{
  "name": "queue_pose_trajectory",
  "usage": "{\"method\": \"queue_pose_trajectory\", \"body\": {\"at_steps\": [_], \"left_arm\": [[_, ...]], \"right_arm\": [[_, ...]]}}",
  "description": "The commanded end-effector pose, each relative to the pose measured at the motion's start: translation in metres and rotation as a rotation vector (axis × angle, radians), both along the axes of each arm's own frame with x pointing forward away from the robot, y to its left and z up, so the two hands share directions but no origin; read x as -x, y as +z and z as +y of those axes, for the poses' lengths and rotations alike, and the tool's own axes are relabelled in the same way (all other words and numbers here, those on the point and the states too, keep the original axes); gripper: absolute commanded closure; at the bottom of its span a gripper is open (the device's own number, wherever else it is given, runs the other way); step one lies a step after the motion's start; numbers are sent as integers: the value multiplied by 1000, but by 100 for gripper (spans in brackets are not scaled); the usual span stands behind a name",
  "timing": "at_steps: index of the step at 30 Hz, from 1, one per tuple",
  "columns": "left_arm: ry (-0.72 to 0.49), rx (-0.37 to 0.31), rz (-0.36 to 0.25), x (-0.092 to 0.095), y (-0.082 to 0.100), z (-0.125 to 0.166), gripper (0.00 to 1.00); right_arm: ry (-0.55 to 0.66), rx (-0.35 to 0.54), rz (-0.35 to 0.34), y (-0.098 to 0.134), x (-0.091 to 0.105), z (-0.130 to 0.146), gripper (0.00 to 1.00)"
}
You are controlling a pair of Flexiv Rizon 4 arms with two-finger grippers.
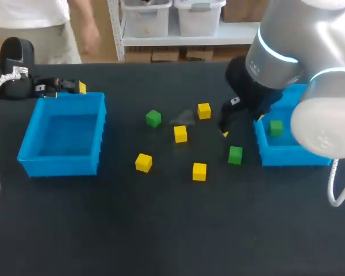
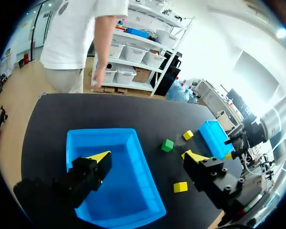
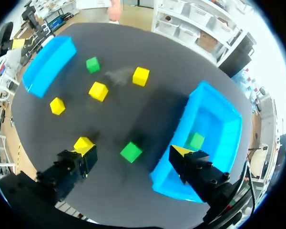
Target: Put the green cubes in the right bin and the yellow cubes in the left bin.
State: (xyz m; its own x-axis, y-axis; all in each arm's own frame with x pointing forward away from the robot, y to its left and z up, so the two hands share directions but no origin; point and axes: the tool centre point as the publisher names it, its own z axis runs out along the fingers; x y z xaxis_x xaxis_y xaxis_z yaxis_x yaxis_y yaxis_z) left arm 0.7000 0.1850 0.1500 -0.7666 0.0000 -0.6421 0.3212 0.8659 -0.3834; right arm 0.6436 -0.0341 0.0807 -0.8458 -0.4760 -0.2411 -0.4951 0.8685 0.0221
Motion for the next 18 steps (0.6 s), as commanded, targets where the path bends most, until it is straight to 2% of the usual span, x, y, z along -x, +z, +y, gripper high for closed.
{"method": "queue_pose_trajectory", "body": {"at_steps": [1,18], "left_arm": [[0,0,0,0,0,0,0],[0,0,0,0,0,0,0]], "right_arm": [[14,4,20,-7,7,2,0],[63,56,95,-51,27,2,0]]}}
